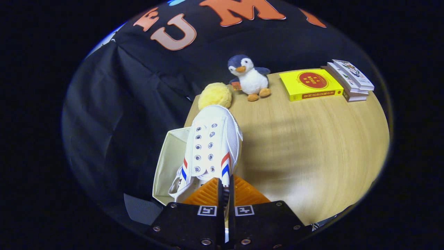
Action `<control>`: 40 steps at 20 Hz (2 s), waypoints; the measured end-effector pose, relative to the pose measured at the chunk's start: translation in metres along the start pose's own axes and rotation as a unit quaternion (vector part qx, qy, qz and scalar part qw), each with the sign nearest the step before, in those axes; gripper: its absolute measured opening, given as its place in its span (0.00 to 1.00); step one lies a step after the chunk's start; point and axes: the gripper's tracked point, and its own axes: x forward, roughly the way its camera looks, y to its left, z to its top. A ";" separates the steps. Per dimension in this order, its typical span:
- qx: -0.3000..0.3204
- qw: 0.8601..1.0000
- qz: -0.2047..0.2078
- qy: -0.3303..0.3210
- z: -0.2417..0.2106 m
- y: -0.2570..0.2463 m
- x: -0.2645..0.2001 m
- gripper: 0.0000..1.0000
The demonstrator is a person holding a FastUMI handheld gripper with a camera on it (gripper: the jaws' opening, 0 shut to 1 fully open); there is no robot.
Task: Open the storage box then place both shoes into the box .Put the left shoe in first, then the right shoe, with the right side of both shoes facing outward in a uniform manner.
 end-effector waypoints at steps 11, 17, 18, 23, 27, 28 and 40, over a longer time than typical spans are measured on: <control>0.007 0.999 -0.040 0.023 -0.027 0.053 0.051 0.05; 0.007 0.997 -0.062 0.033 -0.051 0.054 0.054 0.05; 0.006 0.997 -0.062 0.035 -0.052 0.055 0.057 0.04; -0.009 0.994 -0.107 0.033 -0.055 0.054 0.082 0.05; -0.049 0.993 -0.105 0.031 -0.059 0.064 0.087 0.25; -0.051 0.994 -0.094 0.033 -0.061 0.068 0.086 0.31; -0.113 0.986 -0.073 -0.103 0.023 -0.006 -0.012 0.45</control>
